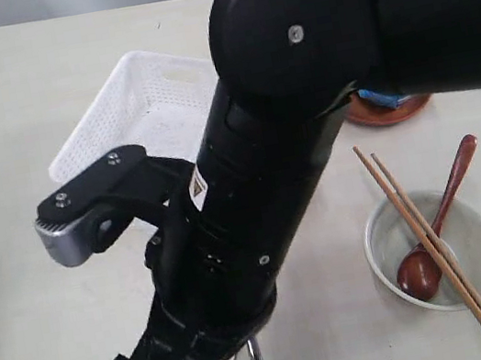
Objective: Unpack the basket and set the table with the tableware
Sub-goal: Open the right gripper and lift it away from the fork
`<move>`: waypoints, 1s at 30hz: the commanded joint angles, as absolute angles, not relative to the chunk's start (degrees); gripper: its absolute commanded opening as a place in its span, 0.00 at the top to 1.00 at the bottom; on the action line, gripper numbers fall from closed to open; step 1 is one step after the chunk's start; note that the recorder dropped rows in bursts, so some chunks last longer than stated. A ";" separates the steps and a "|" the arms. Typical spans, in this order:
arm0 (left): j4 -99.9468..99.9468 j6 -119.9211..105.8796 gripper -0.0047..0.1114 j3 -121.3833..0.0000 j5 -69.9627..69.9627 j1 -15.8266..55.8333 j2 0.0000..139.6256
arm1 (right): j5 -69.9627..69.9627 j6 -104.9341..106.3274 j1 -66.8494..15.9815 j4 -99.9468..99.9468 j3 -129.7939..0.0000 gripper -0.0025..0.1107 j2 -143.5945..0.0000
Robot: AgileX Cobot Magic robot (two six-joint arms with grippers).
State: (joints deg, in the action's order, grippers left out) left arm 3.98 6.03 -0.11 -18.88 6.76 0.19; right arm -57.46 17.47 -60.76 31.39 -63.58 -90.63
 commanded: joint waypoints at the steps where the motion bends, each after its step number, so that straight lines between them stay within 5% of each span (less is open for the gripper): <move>1: 4.24 5.98 0.96 0.00 -18.60 7.18 0.00 | -58.93 -4.45 -60.80 24.70 -60.95 0.06 -89.01; 5: 4.24 5.98 0.96 0.00 -18.60 7.18 0.00 | -42.37 -34.48 -60.80 2.13 -51.19 0.06 -85.58; 13: 4.24 5.98 0.96 0.00 -18.60 7.18 0.00 | -22.51 -36.02 -60.80 6.09 -49.68 0.06 -86.43; 30: 4.24 5.98 0.96 0.00 -18.60 7.18 0.00 | -39.00 -35.11 -61.16 6.61 -49.80 0.06 -93.19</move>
